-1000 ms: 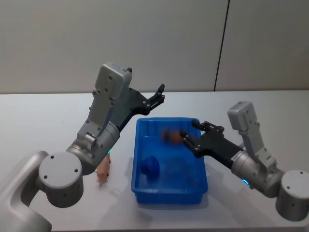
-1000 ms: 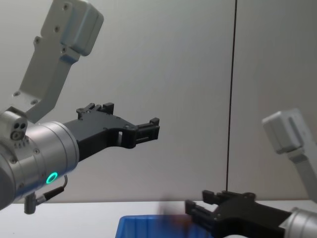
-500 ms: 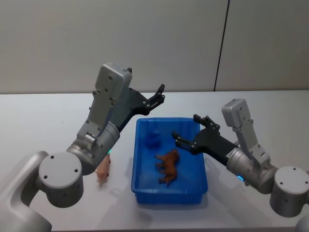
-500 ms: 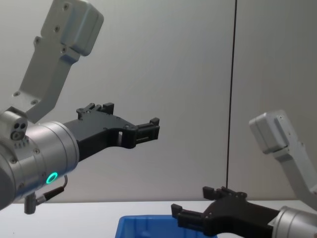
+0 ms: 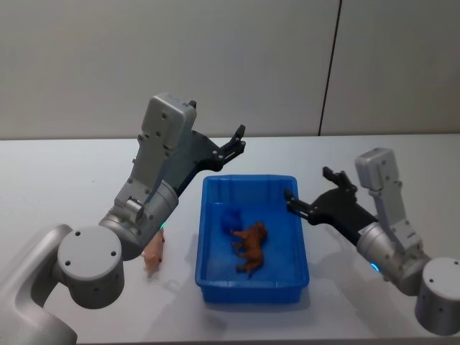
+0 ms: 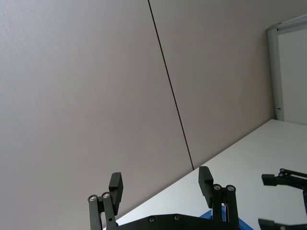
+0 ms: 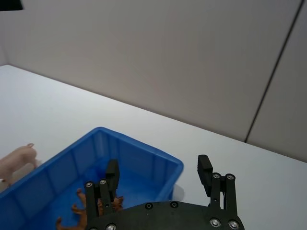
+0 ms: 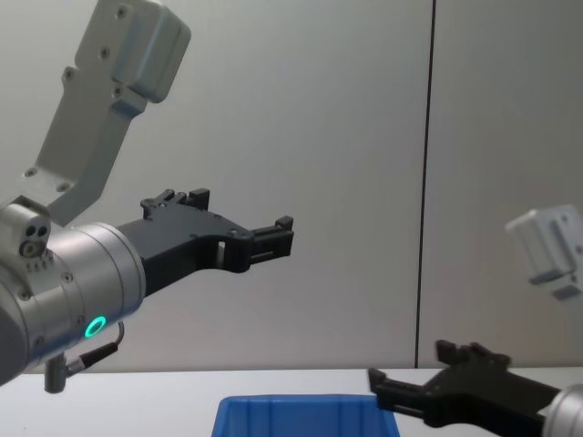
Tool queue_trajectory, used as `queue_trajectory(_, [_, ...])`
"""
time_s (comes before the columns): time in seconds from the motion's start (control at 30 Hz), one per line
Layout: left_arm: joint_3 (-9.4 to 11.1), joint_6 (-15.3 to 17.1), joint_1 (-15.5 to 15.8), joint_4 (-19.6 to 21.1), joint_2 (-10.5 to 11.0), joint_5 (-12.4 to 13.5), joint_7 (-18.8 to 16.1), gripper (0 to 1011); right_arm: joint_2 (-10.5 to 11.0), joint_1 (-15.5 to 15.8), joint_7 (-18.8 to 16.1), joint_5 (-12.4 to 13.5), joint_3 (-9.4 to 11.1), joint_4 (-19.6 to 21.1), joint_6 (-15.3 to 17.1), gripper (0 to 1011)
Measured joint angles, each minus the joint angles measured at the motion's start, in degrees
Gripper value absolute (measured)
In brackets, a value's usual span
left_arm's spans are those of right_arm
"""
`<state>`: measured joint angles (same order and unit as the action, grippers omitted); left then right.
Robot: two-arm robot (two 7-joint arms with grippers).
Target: Pick up the two dolls from the table and place them into the box.
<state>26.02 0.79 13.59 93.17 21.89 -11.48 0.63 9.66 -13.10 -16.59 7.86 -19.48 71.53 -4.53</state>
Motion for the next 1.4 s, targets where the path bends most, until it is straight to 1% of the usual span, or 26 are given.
queue_trajectory(0.07, [0.0, 0.0, 0.0, 0.0, 0.0, 0.0, 0.0, 1001, 0.5, 0.9, 2.1, 0.2, 0.3, 1.1, 0.2, 1001])
queue_trajectory(0.33, [0.0, 0.0, 0.0, 0.0, 0.0, 0.0, 0.0, 1001, 1.9, 3.3, 7.5, 0.7, 1.3, 3.9, 0.7, 1001])
queue_trajectory(0.5, [-0.1, 0.6, -0.3, 0.2, 0.1, -0.4, -0.5, 1001, 2.6, 4.4, 9.6, 0.9, 1.7, 5.1, 0.9, 1001])
queue_trajectory(0.7, [-0.6, 2.6, -1.0, 1.1, 0.5, -2.2, -2.0, 1001, 3.1, 5.2, 11.3, 1.0, 2.1, 6.1, 1.1, 1001])
queue_trajectory(0.83, [-0.9, 4.5, -1.7, 1.8, 0.8, -3.8, -3.3, 1001, 3.3, 5.6, 12.1, 1.1, 2.3, 6.5, 1.1, 1001])
queue_trajectory(0.93, [-1.3, 6.6, -2.3, 2.4, 1.0, -5.7, -4.7, 1001, 3.4, 5.8, 12.5, 1.2, 2.4, 6.7, 1.2, 1001])
queue_trajectory(1.13, [-1.9, 10.1, -3.1, 3.2, 1.3, -8.5, -7.1, 1001, 3.6, 6.1, 13.1, 1.2, 2.5, 7.1, 1.2, 1001])
queue_trajectory(1.23, [-2.2, 13.0, -3.6, 3.7, 1.4, -10.5, -8.9, 1001, 3.7, 6.3, 13.4, 1.2, 2.5, 7.2, 1.2, 1001])
queue_trajectory(1.3, [-2.4, 14.1, -3.7, 3.9, 1.4, -11.2, -9.6, 1001, 3.7, 6.3, 13.5, 1.2, 2.6, 7.3, 1.2, 1001])
queue_trajectory(1.4, [-2.8, 16.8, -3.9, 4.2, 1.4, -12.8, -11.1, 1001, 3.8, 6.4, 13.6, 1.3, 2.6, 7.4, 1.3, 1001])
